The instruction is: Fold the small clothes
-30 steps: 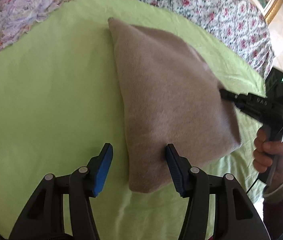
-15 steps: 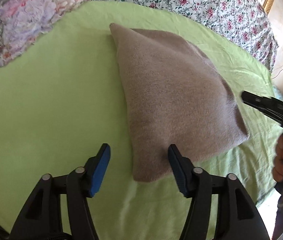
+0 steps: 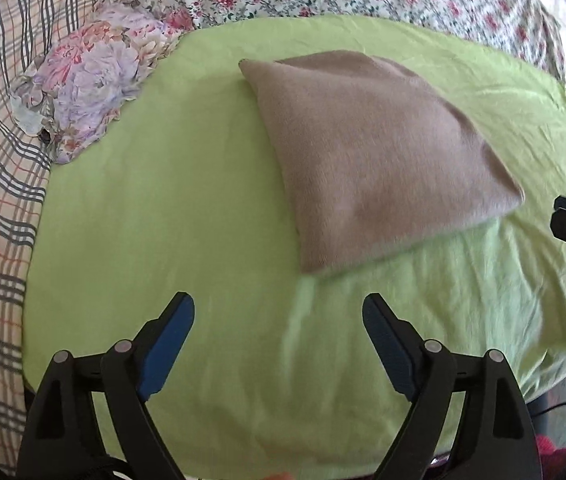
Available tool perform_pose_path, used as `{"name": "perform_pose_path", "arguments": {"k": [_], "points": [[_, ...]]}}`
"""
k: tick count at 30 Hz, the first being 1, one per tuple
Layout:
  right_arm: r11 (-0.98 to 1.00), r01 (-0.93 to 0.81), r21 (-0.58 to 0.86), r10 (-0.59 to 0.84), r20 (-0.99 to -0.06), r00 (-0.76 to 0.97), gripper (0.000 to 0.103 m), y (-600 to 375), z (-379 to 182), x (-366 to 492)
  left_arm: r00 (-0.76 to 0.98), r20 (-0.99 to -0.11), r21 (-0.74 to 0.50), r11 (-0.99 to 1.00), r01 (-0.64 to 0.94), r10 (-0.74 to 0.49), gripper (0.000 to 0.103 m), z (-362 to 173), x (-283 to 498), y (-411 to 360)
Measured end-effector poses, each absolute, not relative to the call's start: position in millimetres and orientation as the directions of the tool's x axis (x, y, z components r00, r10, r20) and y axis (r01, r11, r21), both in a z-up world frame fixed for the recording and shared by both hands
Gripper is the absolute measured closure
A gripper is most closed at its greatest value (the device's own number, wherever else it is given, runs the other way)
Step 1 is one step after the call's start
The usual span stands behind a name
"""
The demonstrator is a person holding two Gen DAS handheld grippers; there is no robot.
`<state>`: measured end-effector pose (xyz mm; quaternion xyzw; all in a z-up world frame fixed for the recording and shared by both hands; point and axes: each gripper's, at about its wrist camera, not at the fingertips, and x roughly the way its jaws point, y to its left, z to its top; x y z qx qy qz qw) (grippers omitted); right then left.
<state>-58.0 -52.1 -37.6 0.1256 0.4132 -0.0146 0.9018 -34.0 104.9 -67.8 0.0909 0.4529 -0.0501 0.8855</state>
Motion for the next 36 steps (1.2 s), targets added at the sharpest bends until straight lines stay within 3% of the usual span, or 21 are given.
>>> {"name": "perform_pose_path", "arguments": {"k": [3,14,36], "points": [[0.974,0.119,0.192,0.070,-0.757,0.650,0.024,-46.4,-38.3,-65.5,0.584,-0.812,0.131,0.974,0.182,0.000,0.014,-68.8,-43.6,102.5],[0.981,0.123,0.153,0.036,-0.755,0.655,0.023,-37.2,-36.3,-54.7,0.637,-0.765,0.211,0.972,0.104,0.098,0.010,-50.3,-26.0,104.2],[0.985,0.085,0.153,0.060,-0.752,0.657,0.023,-55.4,-26.5,9.0,0.661,-0.749,0.134,0.987,0.092,0.040,0.008,-34.9,26.3,108.4]]}}
